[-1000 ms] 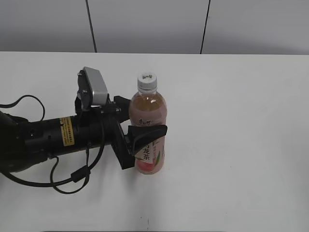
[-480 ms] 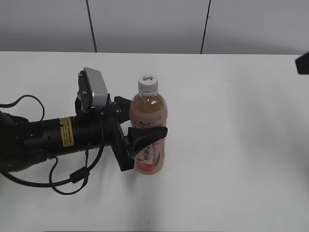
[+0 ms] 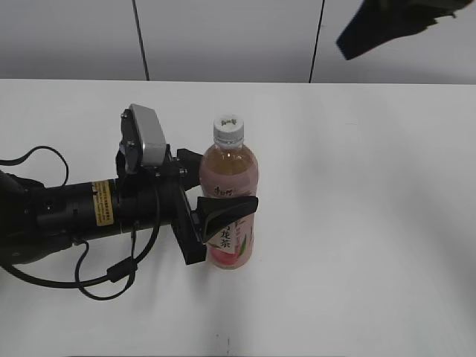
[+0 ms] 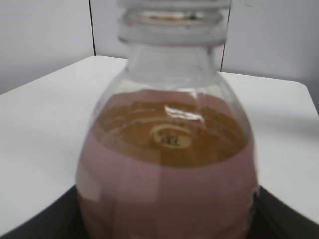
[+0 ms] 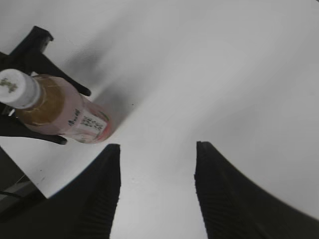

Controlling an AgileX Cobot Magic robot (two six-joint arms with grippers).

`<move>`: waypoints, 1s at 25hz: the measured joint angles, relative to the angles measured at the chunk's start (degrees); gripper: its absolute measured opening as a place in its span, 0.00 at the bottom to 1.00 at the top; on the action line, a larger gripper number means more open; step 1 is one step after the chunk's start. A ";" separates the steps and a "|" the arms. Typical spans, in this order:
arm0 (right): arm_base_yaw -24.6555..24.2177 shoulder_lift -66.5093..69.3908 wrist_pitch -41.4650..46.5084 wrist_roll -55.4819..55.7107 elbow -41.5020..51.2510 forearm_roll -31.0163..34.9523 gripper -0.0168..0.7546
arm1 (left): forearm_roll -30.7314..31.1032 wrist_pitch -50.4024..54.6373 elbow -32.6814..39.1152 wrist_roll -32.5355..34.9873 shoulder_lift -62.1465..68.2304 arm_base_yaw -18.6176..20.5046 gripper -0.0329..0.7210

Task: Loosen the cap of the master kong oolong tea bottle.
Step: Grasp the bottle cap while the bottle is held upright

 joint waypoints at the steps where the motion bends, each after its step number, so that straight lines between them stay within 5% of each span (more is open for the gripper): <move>1: 1.85 1.88 1.69 0.62 -2.12 -0.36 0.50 | 0.03 0.00 0.00 0.00 0.00 0.00 0.62; 11: 15.27 17.73 8.97 14.42 -21.89 -7.28 0.50 | 0.15 -0.11 -0.05 0.00 0.00 0.00 0.62; 25: 21.83 18.23 9.68 31.95 -15.73 -9.57 0.50 | 0.09 -0.05 -0.05 0.00 0.00 0.00 0.62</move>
